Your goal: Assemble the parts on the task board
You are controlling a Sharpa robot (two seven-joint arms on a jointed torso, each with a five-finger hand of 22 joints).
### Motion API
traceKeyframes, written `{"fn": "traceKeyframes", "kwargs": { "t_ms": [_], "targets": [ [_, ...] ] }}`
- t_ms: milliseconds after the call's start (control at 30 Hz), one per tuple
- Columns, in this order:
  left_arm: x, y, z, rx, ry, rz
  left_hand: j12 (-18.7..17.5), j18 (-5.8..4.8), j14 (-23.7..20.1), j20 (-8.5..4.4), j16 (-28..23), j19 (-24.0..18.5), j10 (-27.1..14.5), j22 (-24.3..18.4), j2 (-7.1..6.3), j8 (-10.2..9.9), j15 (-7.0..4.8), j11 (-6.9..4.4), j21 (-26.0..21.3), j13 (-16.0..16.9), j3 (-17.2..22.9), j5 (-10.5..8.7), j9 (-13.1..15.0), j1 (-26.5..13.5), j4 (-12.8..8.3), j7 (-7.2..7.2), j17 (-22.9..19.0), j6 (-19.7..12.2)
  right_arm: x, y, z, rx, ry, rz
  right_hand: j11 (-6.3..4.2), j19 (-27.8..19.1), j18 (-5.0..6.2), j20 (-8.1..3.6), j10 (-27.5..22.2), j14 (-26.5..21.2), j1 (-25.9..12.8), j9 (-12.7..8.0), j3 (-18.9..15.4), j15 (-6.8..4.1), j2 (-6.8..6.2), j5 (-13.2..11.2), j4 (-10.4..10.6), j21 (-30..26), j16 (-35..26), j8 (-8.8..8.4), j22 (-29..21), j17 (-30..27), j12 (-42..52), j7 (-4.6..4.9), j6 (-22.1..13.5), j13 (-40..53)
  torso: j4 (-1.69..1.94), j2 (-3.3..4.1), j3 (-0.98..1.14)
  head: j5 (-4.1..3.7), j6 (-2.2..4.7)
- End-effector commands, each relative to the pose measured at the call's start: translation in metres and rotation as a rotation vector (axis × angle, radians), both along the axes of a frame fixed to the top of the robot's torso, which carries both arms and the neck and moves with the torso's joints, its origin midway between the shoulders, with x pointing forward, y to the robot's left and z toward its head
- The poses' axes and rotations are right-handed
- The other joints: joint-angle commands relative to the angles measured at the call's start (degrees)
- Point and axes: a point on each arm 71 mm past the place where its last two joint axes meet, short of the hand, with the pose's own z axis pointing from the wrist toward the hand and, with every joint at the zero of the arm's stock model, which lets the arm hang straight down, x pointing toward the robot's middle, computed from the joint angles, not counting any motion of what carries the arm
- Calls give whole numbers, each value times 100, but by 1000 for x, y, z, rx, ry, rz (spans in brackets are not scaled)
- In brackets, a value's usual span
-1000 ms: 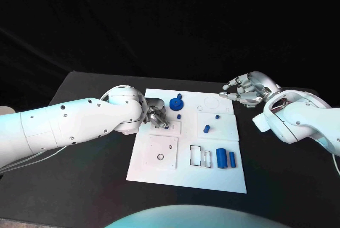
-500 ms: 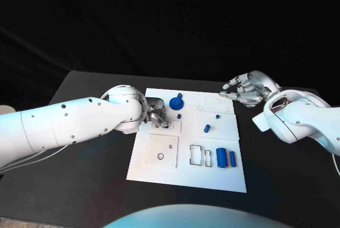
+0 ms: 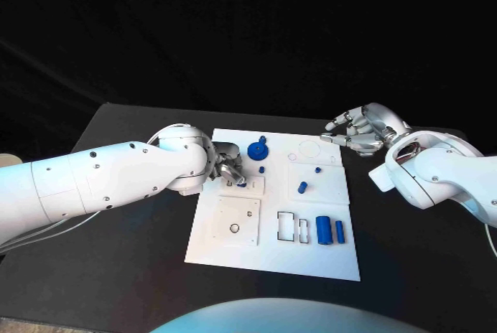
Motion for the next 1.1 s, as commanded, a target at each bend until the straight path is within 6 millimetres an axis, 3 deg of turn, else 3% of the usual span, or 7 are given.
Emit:
{"fn": "traceKeyframes", "kwargs": {
  "t_ms": [33,400,1100],
  "targets": [
    [-2,-3,-3,4,27,-15,42,-63,482,-36,37,15,32,-2,-11,-30,-49,-5,2,9,-47,-40,-12,-89,15,-101,1107,106,0,1,0,-3,-3,8,1,-45,70,-15,-58,397,-70,4,23,-28,-10,27,10,-28,-33,19,41,689,-28,6,-39,-13,8,0,-1,1,-1],
    [-2,-3,-3,2,26,-12,46,-63,481,-35,34,19,10,-7,-27,-70,-45,1,-13,0,-448,-40,-43,-248,271,-96,1102,142,0,1,0,-2,-3,9,3,-85,87,-15,-100,377,-103,2,22,-26,-7,33,11,-108,-70,25,-10,616,-80,8,-55,-64,-1,-3,-8,9,-4],
    [0,-1,-4,2,26,-4,58,-64,480,-26,32,29,-4,0,-27,-118,-33,16,-22,-1,-983,-38,-80,-367,713,-81,1100,185,0,0,-1,0,-2,11,4,-162,120,-18,-154,333,-122,-2,54,-30,-46,172,13,-296,-168,65,-121,458,-154,11,-109,-142,-3,-2,4,-5,2]
  ]
}}
